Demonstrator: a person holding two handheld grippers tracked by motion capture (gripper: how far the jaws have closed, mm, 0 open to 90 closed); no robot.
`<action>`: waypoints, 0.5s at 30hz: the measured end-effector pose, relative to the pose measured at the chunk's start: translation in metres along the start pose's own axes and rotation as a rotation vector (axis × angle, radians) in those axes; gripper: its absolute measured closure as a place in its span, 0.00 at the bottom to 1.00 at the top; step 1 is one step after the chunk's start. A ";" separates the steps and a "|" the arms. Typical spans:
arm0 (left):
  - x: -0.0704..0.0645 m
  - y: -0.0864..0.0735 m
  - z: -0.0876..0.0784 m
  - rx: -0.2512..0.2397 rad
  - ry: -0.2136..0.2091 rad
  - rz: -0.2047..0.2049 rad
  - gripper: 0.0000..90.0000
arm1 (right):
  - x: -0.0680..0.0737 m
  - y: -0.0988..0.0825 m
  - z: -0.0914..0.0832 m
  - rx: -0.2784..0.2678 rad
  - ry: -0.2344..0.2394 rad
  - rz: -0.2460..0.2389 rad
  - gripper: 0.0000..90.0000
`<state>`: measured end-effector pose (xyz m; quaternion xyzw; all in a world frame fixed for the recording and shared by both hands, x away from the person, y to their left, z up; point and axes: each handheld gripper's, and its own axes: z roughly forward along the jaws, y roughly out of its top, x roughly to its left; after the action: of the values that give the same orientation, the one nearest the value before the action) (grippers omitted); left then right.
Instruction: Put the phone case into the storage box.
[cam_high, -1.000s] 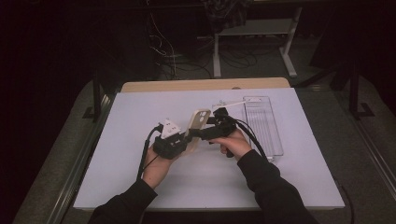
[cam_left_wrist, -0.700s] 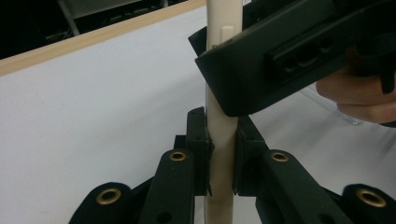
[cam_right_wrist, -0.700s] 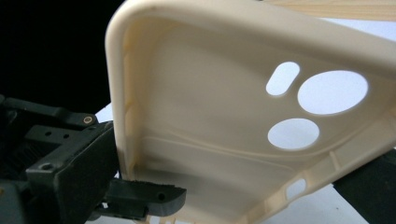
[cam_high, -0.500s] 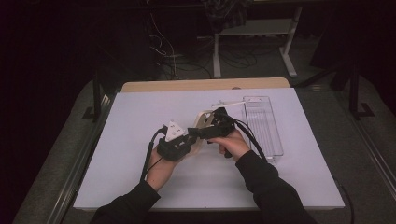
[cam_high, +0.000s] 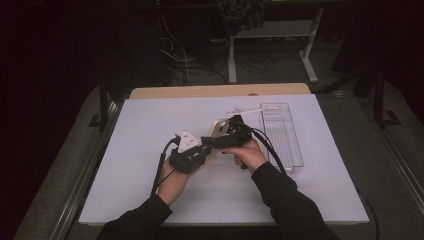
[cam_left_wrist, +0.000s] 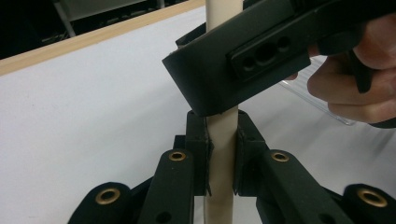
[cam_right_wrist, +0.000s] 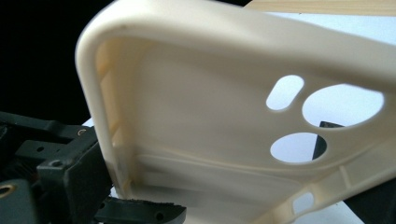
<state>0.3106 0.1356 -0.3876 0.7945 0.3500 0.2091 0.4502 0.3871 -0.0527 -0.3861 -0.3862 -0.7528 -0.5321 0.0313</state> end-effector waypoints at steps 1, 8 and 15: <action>0.000 0.000 0.000 0.000 0.001 0.000 0.88 | 0.000 0.000 0.000 0.000 -0.003 -0.004 0.02; 0.001 -0.001 0.000 0.011 -0.004 0.010 0.86 | 0.001 0.000 -0.001 -0.006 -0.001 0.000 0.05; 0.000 -0.001 0.002 0.012 -0.016 0.012 0.76 | 0.000 -0.001 0.000 0.002 -0.008 -0.004 0.06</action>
<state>0.3116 0.1352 -0.3897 0.8008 0.3429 0.2035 0.4470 0.3868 -0.0524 -0.3866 -0.3868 -0.7542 -0.5300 0.0276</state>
